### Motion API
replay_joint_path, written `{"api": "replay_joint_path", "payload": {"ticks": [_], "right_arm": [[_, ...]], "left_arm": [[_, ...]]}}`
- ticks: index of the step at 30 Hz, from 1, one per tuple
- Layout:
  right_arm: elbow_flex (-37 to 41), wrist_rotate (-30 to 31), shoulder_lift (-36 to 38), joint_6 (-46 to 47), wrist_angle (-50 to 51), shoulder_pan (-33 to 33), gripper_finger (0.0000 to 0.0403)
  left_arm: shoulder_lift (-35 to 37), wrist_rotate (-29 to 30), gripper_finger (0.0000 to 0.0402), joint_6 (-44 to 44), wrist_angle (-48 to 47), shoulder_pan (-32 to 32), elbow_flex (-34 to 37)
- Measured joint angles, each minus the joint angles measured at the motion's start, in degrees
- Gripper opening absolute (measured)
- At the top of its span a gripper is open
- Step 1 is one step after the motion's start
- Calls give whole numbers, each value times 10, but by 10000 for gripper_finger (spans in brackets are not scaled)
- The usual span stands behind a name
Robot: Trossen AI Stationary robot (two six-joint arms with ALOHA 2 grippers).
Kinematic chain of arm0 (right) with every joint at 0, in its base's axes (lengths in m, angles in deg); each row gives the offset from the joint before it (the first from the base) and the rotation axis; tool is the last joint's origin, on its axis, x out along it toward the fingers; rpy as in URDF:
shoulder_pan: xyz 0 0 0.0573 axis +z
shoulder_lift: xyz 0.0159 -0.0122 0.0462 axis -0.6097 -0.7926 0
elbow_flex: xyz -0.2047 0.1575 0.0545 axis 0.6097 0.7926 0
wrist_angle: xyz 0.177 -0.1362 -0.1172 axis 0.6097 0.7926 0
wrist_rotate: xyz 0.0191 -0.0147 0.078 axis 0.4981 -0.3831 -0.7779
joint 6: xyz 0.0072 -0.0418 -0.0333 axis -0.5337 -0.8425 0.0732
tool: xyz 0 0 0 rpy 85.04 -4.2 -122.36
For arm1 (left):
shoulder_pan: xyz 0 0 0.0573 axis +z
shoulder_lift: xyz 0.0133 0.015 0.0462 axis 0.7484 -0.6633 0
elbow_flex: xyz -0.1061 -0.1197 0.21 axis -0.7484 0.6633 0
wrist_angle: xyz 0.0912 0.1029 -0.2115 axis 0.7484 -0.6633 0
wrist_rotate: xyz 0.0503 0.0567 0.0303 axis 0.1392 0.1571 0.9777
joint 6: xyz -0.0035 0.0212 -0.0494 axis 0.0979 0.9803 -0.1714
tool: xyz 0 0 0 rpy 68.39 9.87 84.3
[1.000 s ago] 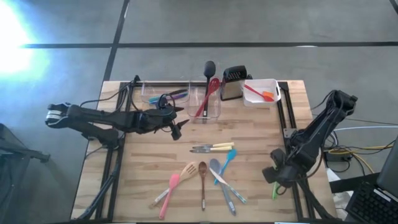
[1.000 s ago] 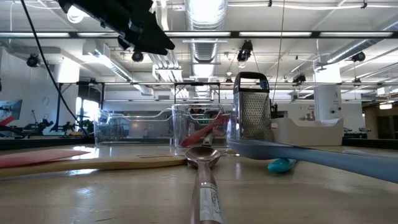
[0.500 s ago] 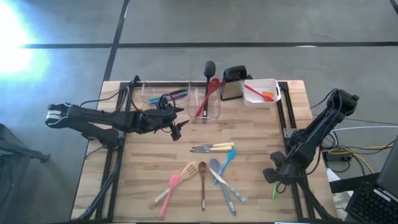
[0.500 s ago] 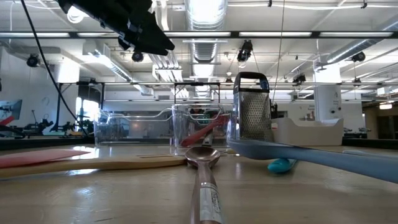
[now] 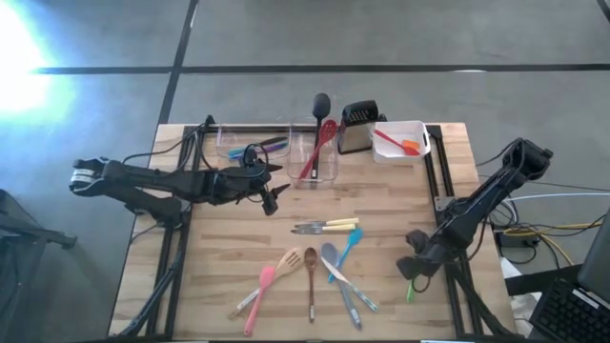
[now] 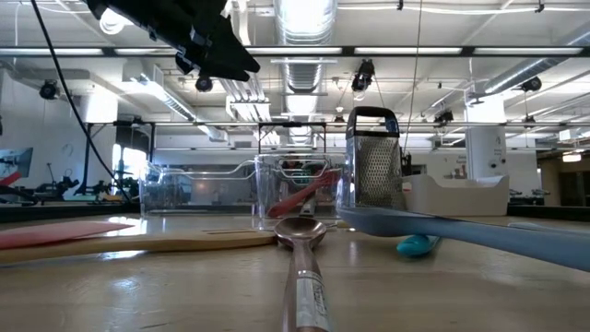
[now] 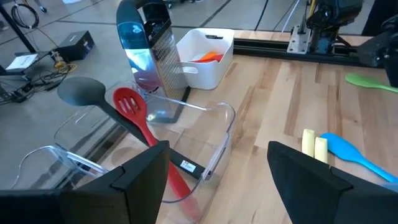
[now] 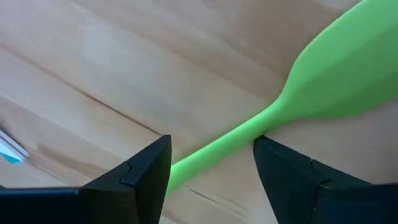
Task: Pick & Place Kitchen Items
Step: Put the green spatula into the white bin
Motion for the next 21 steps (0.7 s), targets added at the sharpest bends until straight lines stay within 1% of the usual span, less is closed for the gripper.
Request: {"api": "replay_joint_path", "payload": {"ticks": [5, 12, 16, 18, 21], "right_arm": [[1, 4, 0, -35, -14, -39, 219], [1, -16, -1, -86, -28, -89, 219], [2, -19, -1, -124, -58, -114, 219], [-8, -11, -3, -149, -60, -126, 219], [-30, -20, -2, -185, -55, -143, 219]], "left_arm": [[0, 0, 274, -1, 0, 0, 0], [0, 0, 274, -1, 0, 0, 0], [0, 0, 274, 0, 0, 0, -1], [0, 0, 274, 1, 0, 0, -3], [0, 0, 274, 10, 0, 0, -6]]}}
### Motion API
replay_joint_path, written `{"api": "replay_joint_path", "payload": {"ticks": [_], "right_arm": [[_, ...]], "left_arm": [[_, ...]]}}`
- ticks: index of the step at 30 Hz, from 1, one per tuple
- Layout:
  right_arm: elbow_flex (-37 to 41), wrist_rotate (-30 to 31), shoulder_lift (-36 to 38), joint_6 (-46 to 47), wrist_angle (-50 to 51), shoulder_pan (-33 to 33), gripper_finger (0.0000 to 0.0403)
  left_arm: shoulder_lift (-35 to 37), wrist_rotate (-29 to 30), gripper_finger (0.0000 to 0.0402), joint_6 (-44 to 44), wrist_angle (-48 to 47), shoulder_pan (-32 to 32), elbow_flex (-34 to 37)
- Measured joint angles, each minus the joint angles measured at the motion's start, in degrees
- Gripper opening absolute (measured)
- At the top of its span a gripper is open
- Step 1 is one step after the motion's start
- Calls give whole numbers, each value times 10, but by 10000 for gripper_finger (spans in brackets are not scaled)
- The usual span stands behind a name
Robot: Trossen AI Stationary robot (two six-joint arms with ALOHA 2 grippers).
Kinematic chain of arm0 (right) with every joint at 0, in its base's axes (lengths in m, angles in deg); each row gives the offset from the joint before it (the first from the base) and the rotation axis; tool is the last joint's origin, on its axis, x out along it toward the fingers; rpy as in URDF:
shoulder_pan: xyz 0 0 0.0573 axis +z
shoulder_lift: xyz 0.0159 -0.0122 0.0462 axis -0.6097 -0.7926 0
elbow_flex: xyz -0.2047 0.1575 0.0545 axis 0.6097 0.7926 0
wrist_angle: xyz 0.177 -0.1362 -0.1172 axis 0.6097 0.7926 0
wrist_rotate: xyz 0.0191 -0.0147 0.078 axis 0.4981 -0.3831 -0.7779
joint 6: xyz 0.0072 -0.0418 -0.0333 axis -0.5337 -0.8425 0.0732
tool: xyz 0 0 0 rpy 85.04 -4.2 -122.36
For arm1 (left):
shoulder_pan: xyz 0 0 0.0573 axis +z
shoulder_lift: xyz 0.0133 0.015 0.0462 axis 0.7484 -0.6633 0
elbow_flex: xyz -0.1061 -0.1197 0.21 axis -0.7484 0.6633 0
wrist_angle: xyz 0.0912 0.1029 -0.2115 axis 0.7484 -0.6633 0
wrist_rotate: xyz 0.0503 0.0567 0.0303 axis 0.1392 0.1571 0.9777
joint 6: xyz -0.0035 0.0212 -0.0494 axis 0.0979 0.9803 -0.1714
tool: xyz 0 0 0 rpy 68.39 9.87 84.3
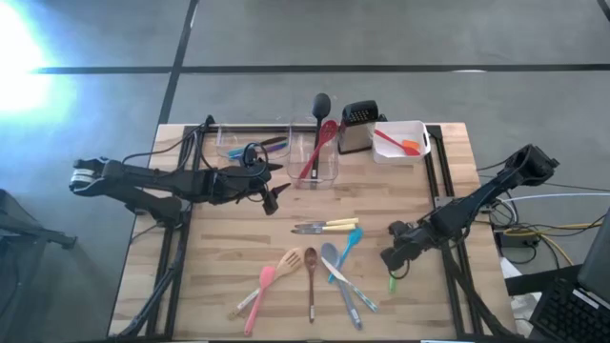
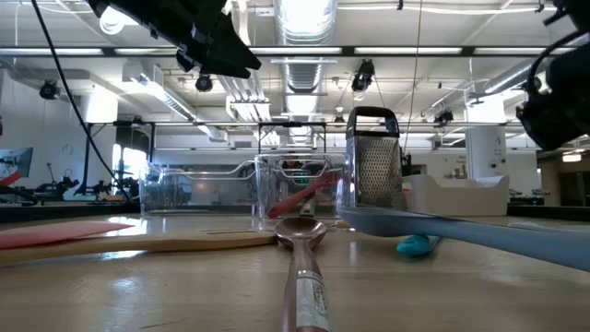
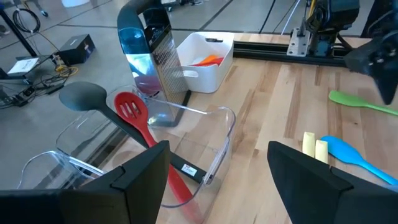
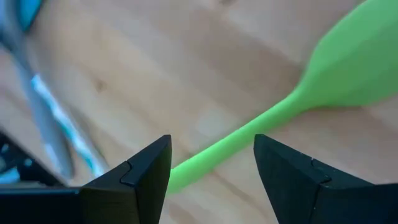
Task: Pick & Place Kitchen Items
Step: Put the green spatula into the white bin
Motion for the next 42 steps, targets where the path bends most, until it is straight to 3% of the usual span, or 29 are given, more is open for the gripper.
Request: {"api": "replay_joint_path", "payload": {"ticks": [7, 11, 26, 42], "right_arm": [[-55, 3, -14, -37, 160, -30, 219], [-60, 23, -23, -63, 199, -46, 219], [-53, 70, -26, -265, 193, -119, 219], [-54, 122, -26, -320, 194, -185, 219]], "left_arm": [[1, -1, 275, 7, -1, 0, -3], [1, -1, 275, 12, -5, 0, -3], [4, -2, 275, 21, -6, 0, -3], [4, -2, 275, 20, -6, 0, -3]]}}
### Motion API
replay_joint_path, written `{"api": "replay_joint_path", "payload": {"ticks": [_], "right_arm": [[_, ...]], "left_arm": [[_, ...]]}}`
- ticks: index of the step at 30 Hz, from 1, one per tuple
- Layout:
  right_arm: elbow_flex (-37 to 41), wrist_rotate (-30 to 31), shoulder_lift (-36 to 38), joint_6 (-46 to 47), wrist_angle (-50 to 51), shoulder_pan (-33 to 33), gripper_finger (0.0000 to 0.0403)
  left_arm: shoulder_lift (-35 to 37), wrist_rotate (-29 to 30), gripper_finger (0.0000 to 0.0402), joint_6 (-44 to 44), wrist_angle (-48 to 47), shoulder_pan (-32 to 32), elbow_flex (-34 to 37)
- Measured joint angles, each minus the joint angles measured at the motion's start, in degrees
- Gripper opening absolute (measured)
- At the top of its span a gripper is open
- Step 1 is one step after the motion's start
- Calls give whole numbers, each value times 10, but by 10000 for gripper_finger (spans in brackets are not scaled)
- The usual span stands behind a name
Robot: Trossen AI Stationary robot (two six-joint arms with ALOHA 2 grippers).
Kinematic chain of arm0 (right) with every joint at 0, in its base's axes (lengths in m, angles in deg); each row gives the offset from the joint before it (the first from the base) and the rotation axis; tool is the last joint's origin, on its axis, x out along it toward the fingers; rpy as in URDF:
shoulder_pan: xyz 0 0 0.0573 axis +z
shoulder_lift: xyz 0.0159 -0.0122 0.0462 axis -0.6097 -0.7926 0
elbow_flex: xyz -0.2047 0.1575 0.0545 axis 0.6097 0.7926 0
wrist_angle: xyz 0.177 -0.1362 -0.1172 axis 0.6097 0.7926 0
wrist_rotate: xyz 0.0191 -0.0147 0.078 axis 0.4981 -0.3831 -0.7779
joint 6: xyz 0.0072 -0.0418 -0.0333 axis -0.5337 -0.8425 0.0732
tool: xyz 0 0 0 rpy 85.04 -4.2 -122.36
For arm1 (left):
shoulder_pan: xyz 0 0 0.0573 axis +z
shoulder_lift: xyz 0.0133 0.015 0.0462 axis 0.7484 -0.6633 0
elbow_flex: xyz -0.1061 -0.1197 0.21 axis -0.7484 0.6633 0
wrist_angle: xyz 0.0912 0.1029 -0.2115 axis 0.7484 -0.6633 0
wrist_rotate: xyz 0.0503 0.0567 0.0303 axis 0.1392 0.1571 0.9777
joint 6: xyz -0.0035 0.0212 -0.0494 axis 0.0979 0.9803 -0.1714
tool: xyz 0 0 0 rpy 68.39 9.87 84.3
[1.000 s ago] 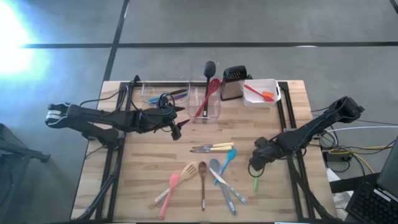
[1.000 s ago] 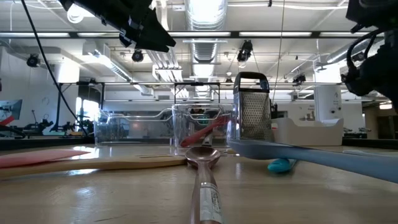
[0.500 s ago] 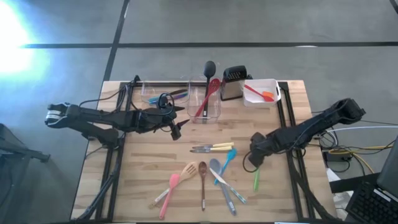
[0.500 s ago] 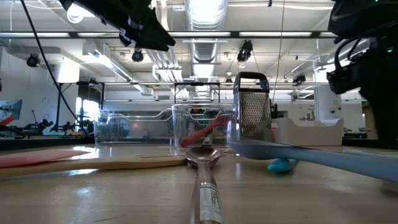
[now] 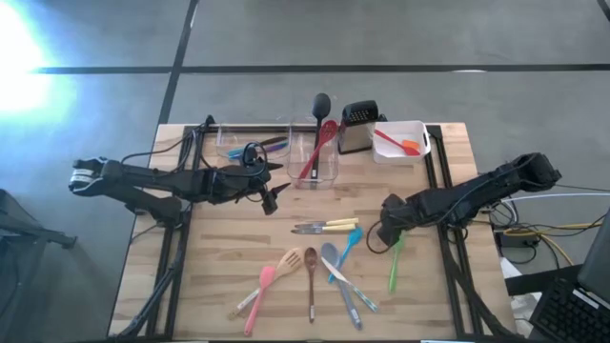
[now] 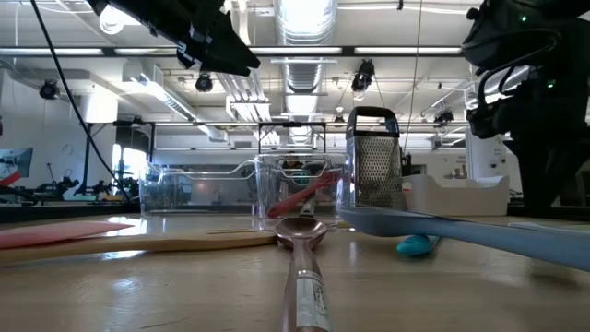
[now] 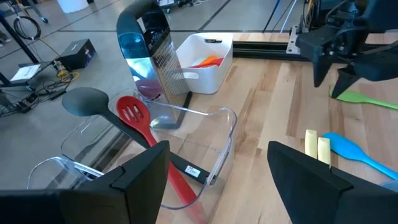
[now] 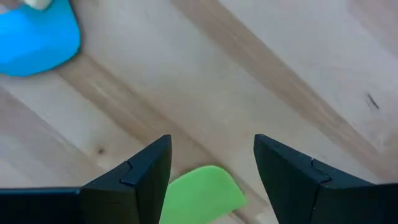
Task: Pick & Place Kitchen Items
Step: Put the green spatula into the white bin
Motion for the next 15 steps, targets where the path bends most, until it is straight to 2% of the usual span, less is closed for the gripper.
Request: {"api": "replay_joint_path", "payload": {"ticks": [4, 9, 15], "right_arm": [[0, 1, 0, -6, 21, -18, 233], [0, -4, 0, -4, 29, -22, 282], [7, -56, 0, 12, 29, -21, 339]], "left_arm": [[0, 0, 275, -1, 0, 0, 0], [0, 0, 275, -1, 0, 0, 0], [0, 0, 275, -1, 0, 0, 0]]}}
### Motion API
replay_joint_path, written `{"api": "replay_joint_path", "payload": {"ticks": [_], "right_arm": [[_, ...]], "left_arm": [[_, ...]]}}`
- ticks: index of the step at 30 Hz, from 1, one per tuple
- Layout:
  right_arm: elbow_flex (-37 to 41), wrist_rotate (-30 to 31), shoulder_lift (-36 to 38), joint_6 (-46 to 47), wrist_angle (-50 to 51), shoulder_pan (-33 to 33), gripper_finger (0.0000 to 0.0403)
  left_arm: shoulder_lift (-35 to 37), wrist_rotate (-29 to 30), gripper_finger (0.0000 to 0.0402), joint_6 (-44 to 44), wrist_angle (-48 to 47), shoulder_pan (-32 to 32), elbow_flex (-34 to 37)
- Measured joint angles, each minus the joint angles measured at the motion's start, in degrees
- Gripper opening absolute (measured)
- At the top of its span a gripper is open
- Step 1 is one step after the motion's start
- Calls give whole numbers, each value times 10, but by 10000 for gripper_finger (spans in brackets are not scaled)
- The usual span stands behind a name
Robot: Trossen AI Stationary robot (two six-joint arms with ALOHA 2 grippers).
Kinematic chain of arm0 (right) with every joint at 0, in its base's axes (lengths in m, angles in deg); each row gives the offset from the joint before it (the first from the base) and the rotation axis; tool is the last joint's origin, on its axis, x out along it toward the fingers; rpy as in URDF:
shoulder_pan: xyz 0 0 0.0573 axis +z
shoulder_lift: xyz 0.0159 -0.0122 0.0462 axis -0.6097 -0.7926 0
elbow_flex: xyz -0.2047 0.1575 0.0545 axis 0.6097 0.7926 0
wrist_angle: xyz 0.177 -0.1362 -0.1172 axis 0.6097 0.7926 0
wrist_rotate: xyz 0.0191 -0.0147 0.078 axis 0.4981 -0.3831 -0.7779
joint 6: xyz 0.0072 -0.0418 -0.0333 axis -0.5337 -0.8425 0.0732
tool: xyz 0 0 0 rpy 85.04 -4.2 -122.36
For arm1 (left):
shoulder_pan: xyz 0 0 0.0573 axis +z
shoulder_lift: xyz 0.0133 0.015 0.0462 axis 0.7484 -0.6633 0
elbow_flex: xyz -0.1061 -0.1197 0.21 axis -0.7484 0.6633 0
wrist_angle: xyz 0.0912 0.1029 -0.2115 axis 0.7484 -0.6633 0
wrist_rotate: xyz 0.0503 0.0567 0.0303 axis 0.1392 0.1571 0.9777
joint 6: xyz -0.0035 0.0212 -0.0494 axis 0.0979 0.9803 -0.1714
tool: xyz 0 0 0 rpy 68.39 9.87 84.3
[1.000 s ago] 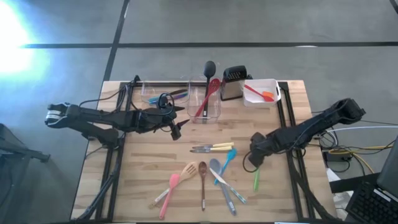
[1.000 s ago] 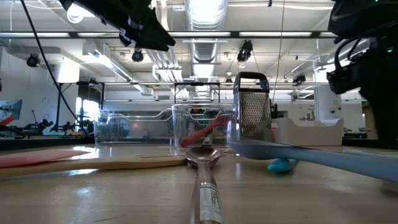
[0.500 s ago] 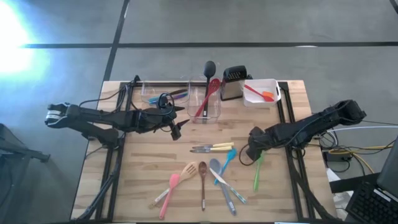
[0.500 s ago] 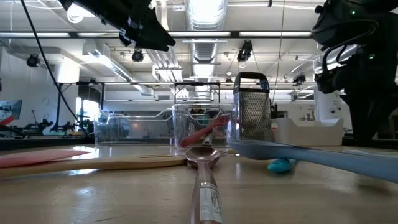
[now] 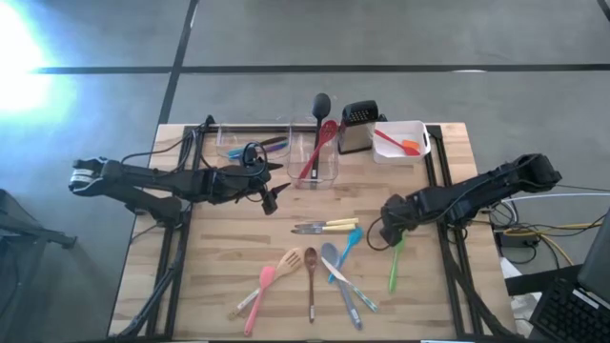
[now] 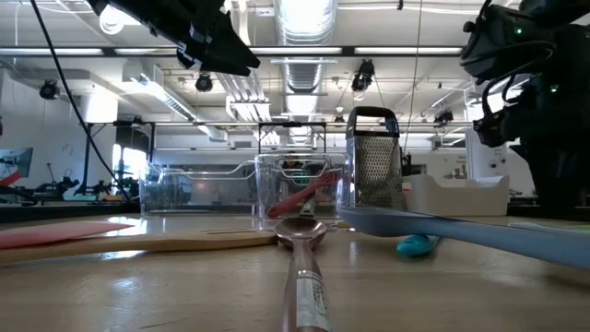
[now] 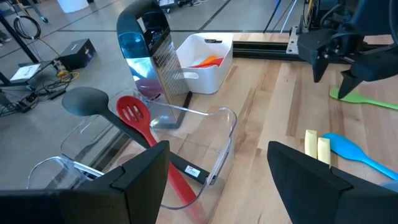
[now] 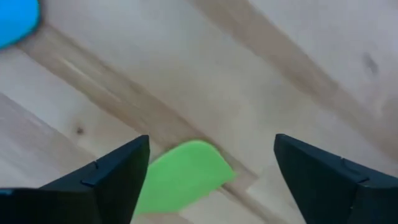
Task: Pick & Place Kitchen Items
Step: Put the green spatula into the white bin
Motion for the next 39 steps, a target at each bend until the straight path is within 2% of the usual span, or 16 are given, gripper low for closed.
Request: {"api": "replay_joint_path", "payload": {"ticks": [5, 11, 16, 32, 39], "right_arm": [[18, -43, 0, 40, -6, 18, 360], [41, -30, 1, 86, -57, 58, 356], [38, -13, -29, 104, -62, 81, 352], [-92, -45, -227, 67, -24, 105, 346], [-95, -46, -221, 87, -23, 106, 314]], "left_arm": [[0, 0, 275, 0, 0, 0, 0], [0, 0, 275, 3, 0, 2, 0], [0, 0, 275, 4, 1, 4, 0], [0, 0, 275, 4, -2, 5, 0], [1, 0, 275, 4, -5, 5, 0]]}}
